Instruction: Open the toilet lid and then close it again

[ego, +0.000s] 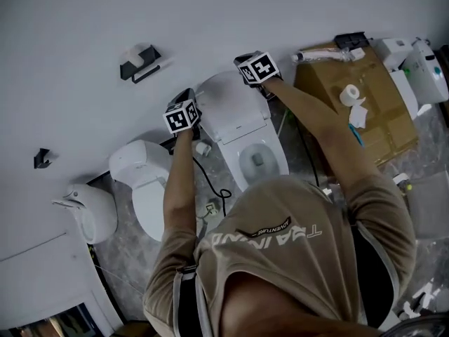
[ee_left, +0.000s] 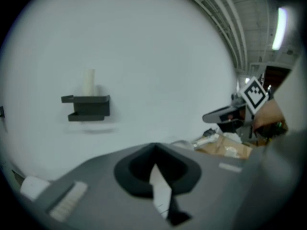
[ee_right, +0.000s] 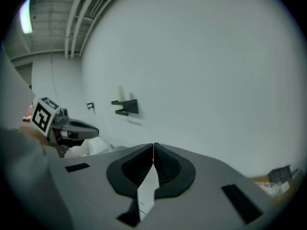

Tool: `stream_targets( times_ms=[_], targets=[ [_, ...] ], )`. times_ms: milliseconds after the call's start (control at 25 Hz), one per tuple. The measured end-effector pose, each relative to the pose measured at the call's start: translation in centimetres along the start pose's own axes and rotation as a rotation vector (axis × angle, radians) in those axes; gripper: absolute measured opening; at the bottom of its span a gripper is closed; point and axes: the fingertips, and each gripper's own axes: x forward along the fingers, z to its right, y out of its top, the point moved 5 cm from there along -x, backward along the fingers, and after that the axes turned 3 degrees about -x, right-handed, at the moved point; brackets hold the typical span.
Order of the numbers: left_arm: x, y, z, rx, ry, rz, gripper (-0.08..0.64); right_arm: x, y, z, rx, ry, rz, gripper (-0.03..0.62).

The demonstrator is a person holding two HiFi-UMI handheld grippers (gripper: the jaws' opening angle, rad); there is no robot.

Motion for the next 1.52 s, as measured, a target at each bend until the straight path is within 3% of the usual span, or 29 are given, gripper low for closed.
stream_targets(
  times_ms=[120,360,520,640,840,1160,1520],
  targets=[
    [-1.9,-0.2,1.0,-0.01,-0.005,0.042,0.005,-0.5,-0.7,-0.8,-0.049,0.042,0.015,0.014],
    [-2.8,-0.1,1.1,0.01,-0.005,0.046,0.005,0.5,-1.0,-0.6,0.065,0.093,0.06,0.014],
    [-1.9,-0.7,0.6,0.038,-0.002,-0.009,0.005,2.2,-2.1,-0.3,0.112,0.122,-0.008,0.014],
    [-0.5,-1.1,0.3,0.035,-0.001,-0.033,0.005,3.4,-3.2,0.1,0.068,0.106,-0.073,0.014],
    [2.6,-1.7,-0.5,0.024,-0.015,-0.065,0.005,5.3,-3.9,1.3,0.11,0.106,-0.098,0.014],
    [7.8,-2.2,-2.8,-0.047,-0.058,-0.131,0.005,9.0,-3.1,1.8,0.083,0.144,-0.15,0.014],
    [10.2,-2.5,-3.4,-0.061,-0.097,-0.176,0.005,12.3,-1.8,2.5,0.068,0.162,-0.207,0.014]
  ],
)
